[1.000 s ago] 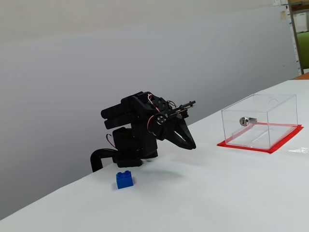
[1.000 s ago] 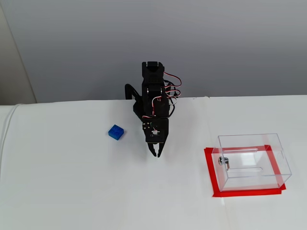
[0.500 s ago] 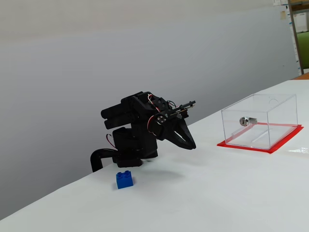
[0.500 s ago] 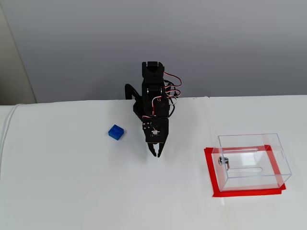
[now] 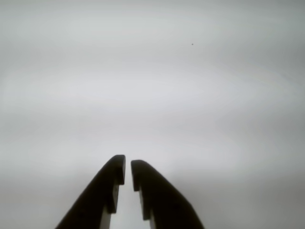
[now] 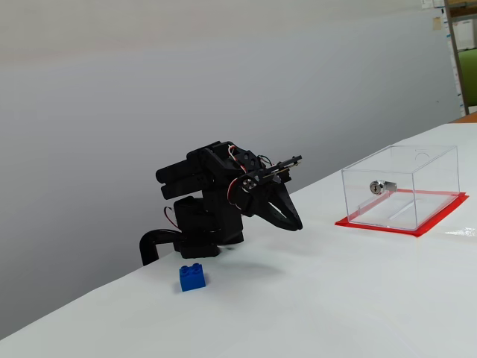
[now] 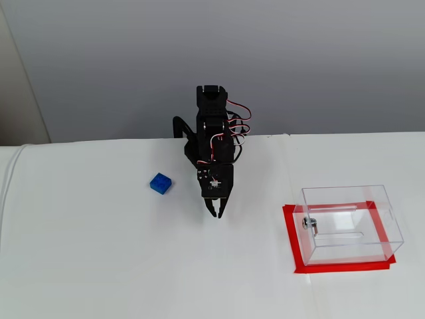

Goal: Pick the blue lego brick and place it into the transparent box

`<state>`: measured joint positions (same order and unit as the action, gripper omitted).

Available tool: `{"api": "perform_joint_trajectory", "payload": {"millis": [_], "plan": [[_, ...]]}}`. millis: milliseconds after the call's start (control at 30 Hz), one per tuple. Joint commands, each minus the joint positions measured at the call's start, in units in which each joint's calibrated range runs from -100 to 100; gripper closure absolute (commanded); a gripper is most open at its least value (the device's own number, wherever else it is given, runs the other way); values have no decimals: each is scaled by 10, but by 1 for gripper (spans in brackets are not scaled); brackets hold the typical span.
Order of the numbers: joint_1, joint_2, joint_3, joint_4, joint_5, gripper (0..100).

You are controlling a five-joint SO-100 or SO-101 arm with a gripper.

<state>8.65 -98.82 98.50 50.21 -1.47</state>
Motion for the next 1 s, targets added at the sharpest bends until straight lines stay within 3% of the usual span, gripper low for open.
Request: {"api": "perform_joint_trajectory", "payload": {"millis": [0, 400, 967], "plan": [[-5, -8, 7, 1, 2, 99], [61, -8, 7, 1, 2, 98], [310, -8, 8, -34, 1, 98]]}}
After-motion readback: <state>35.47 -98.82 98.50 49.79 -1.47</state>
